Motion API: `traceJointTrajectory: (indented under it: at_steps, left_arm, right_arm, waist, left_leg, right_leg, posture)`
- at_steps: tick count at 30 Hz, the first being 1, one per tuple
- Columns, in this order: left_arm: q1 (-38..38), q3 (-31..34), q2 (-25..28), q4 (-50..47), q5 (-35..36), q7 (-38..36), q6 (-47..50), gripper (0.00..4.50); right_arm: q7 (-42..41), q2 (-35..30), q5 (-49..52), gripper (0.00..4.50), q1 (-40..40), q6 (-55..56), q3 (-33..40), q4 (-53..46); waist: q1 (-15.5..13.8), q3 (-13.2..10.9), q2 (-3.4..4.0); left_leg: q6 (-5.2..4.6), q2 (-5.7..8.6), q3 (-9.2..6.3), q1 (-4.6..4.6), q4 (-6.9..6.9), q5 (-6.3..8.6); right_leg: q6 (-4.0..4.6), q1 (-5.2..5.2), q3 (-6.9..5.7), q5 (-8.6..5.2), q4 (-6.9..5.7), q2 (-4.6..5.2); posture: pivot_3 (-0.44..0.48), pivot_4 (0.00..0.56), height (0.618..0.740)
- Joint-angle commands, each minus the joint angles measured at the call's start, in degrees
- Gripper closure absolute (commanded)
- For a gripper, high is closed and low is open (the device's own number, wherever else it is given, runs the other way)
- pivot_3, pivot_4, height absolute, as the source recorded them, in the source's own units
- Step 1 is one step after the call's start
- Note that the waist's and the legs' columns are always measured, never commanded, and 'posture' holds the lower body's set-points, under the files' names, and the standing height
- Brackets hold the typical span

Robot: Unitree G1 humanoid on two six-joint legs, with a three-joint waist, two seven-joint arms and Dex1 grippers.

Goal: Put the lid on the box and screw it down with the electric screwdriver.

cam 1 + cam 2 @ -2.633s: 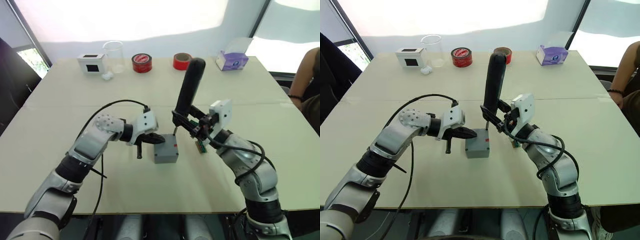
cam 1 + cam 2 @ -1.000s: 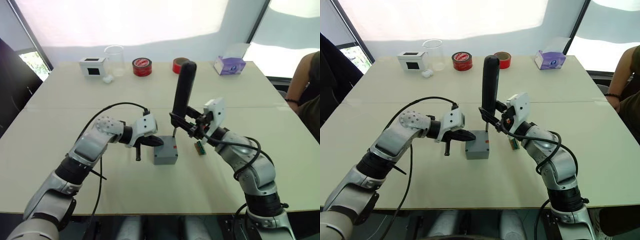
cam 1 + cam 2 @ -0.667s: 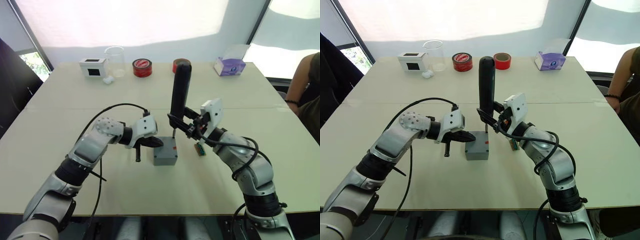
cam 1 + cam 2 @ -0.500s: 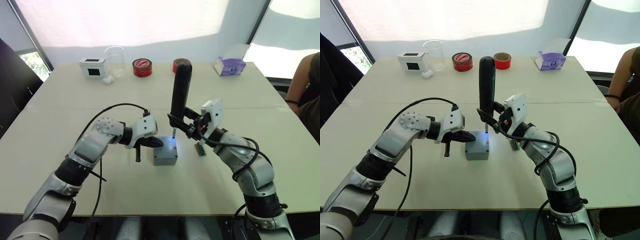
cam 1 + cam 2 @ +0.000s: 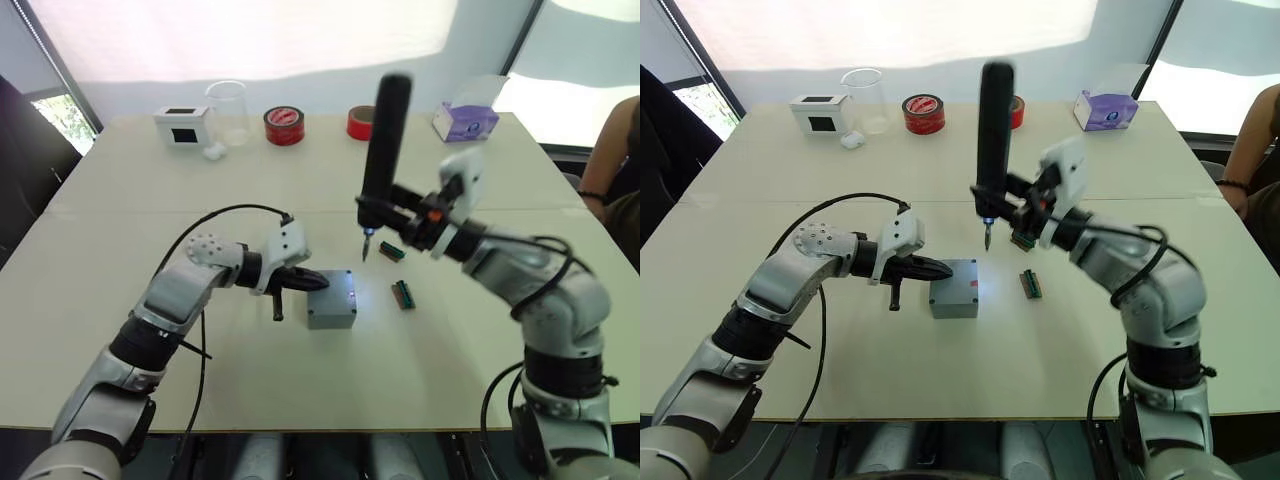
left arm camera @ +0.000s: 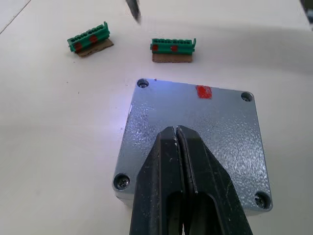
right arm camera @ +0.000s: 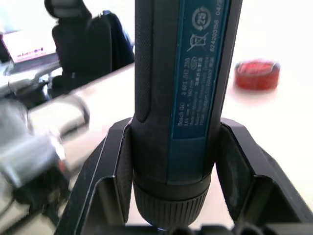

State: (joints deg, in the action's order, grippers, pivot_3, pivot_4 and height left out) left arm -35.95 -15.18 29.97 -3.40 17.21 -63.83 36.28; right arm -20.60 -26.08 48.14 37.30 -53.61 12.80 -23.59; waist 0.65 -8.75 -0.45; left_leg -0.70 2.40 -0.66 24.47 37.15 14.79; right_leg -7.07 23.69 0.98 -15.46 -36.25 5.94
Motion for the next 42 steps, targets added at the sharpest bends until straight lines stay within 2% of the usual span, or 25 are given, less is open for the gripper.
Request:
traceJointTrajectory:
  at_steps: [1, 5, 8, 11, 15, 18, 25, 31, 38, 40, 41, 42]
  left_arm:
    - [-1.3, 3.9, -0.7, -0.6, 3.5, 0.5, 1.2, 4.5]
    - [-3.2, 6.5, -2.2, -1.0, 7.7, 0.4, 3.8, 4.5]
    - [-3.7, 7.3, -1.2, -3.7, 11.1, -1.5, 6.2, 4.5]
    - [-3.5, 5.7, 1.1, -8.1, 12.5, -3.4, 7.3, 4.5]
    - [-3.6, 2.9, 3.2, -12.1, 12.0, -5.4, 6.0, 4.5]
    - [-3.8, 0.1, 4.1, -13.6, 9.1, -5.8, 3.0, 4.5]
    - [-2.3, -2.9, 3.6, -15.4, 6.4, -3.4, 0.4, 4.5]
    - [-0.5, -2.6, 3.7, -16.5, 7.0, -1.9, 1.2, 4.5]
    - [1.0, -1.3, 4.6, -17.8, 7.4, 0.5, 2.6, 4.5]
    - [1.3, -1.0, 5.3, -17.7, 7.4, 0.7, 2.6, 4.5]
    - [1.3, -0.9, 5.7, -17.6, 7.5, 0.7, 2.5, 4.5]
    - [1.4, -0.8, 5.9, -17.5, 7.5, 0.8, 2.5, 4.5]
  right_arm:
    - [5.0, 0.3, 6.1, 2.7, 3.5, -3.8, 4.9, 0.0]
    - [8.6, -3.9, 14.5, 2.7, 6.0, -14.3, 9.5, 5.6]
    - [9.3, -11.9, 9.9, 2.7, 5.7, -16.6, 9.6, 6.9]
    - [9.7, -20.9, 9.8, 2.7, 4.6, -26.4, 11.7, 12.0]
    - [9.1, -27.9, 7.2, 2.7, 0.9, -35.8, 11.6, 16.9]
    - [5.8, -33.2, 10.3, 2.7, -3.4, -38.7, 8.3, 20.2]
    - [5.3, -33.9, 9.9, 2.7, -5.9, -38.9, 3.2, 27.6]
    - [4.8, -33.8, 10.1, 2.7, -4.7, -38.9, 0.1, 29.1]
    - [2.6, -32.5, 3.2, 2.7, -6.0, -38.8, -2.0, 31.9]
    - [1.7, -32.6, 1.4, 1.68, -6.4, -38.1, -2.8, 32.2]
    - [1.2, -32.5, 0.6, 1.54, -6.4, -37.8, -3.1, 32.5]
    - [0.7, -32.4, 0.0, 1.16, -6.3, -37.6, -3.2, 32.6]
  waist:
    - [0.0, 0.0, 0.0]
    - [0.0, 0.0, 0.0]
    - [-0.3, -0.4, 0.08]
    - [-0.3, -0.5, 0.09]
    - [0.0, -0.6, 0.07]
    - [0.1, -0.6, 0.17]
    - [0.1, -0.7, 0.25]
    - [0.0, -0.7, 0.24]
    - [-0.1, -0.7, 0.24]
    - [-0.1, -0.7, 0.24]
    - [-0.1, -0.7, 0.24]
    - [-0.1, -0.7, 0.23]
  left_leg:
    - [0.03, -0.01, -0.01, 0.0, -0.01, -0.02]
    - [0.03, -0.02, -0.01, 0.0, -0.01, -0.02]
    - [0.01, 0.02, -0.01, 0.02, 0.04, -0.02]
    - [-0.05, 0.1, 0.01, 0.06, 0.04, 0.01]
    - [-0.08, 0.08, 0.02, 0.05, 0.0, 0.02]
    - [-0.09, 0.03, 0.1, 0.03, 0.01, 0.02]
    - [-0.11, -0.04, 0.23, -0.04, 0.06, 0.02]
    - [-0.11, -0.04, 0.23, -0.02, 0.11, 0.02]
    - [-0.12, -0.04, 0.2, -0.03, 0.18, 0.02]
    - [-0.12, -0.04, 0.18, -0.03, 0.18, 0.02]
    - [-0.12, -0.04, 0.17, -0.03, 0.19, 0.02]
    - [-0.12, -0.04, 0.17, -0.04, 0.2, 0.02]
  right_leg:
    - [0.0, 0.0, -0.01, 0.0, 0.0, -0.03]
    - [0.01, -0.05, -0.04, 0.0, 0.03, -0.04]
    - [0.01, -0.1, -0.09, 0.01, 0.05, 0.02]
    - [0.01, -0.1, -0.09, 0.0, 0.1, 0.03]
    - [0.02, -0.14, -0.08, 0.0, 0.19, 0.0]
    - [0.02, -0.14, -0.04, 0.0, 0.16, -0.04]
    - [0.0, -0.14, 0.0, 0.01, 0.11, -0.26]
    - [-0.03, -0.14, 0.0, 0.02, 0.1, -0.27]
    - [-0.04, -0.19, -0.01, 0.03, 0.09, -0.29]
    - [-0.04, -0.19, -0.02, 0.03, 0.08, -0.32]
    - [-0.05, -0.21, -0.02, 0.03, 0.08, -0.33]
    - [-0.05, -0.22, -0.03, 0.03, 0.08, -0.33]
  posture:
    - [0.0, 0.15, 0.74]
    - [0.0, 0.15, 0.74]
    - [0.0, 0.15, 0.74]
    - [0.0, 0.15, 0.74]
    - [0.0, 0.15, 0.74]
    - [0.0, 0.15, 0.74]
    - [0.0, 0.15, 0.74]
    - [0.0, 0.15, 0.74]
    - [0.0, 0.15, 0.74]
    - [0.0, 0.15, 0.74]
    - [0.0, 0.15, 0.74]
    - [0.0, 0.15, 0.74]
